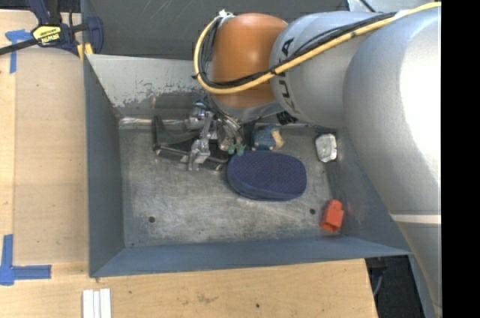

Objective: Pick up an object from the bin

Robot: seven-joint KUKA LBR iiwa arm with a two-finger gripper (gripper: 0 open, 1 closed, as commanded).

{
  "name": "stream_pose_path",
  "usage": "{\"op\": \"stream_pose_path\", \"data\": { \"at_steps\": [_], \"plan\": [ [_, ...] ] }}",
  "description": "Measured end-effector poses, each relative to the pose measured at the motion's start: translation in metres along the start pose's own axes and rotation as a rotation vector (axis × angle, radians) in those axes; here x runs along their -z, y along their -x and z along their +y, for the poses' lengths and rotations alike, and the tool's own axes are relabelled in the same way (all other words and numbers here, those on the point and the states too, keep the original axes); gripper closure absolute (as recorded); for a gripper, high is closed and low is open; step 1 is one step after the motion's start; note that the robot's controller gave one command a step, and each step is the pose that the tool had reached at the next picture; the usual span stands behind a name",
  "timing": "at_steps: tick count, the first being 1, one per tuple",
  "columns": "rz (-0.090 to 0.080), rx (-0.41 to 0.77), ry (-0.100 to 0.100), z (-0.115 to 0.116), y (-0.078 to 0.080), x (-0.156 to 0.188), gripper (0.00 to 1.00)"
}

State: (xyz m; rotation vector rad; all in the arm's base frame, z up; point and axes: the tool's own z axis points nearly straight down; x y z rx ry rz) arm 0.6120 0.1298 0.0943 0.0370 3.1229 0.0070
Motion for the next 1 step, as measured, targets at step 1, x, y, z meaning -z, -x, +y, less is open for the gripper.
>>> {"op": "stream_pose_path", "data": {
  "at_steps": [1],
  "plan": [
    [0.014,-0.027,-0.004,-0.0058,0.003,0.2154,1.0]
  ]
}}
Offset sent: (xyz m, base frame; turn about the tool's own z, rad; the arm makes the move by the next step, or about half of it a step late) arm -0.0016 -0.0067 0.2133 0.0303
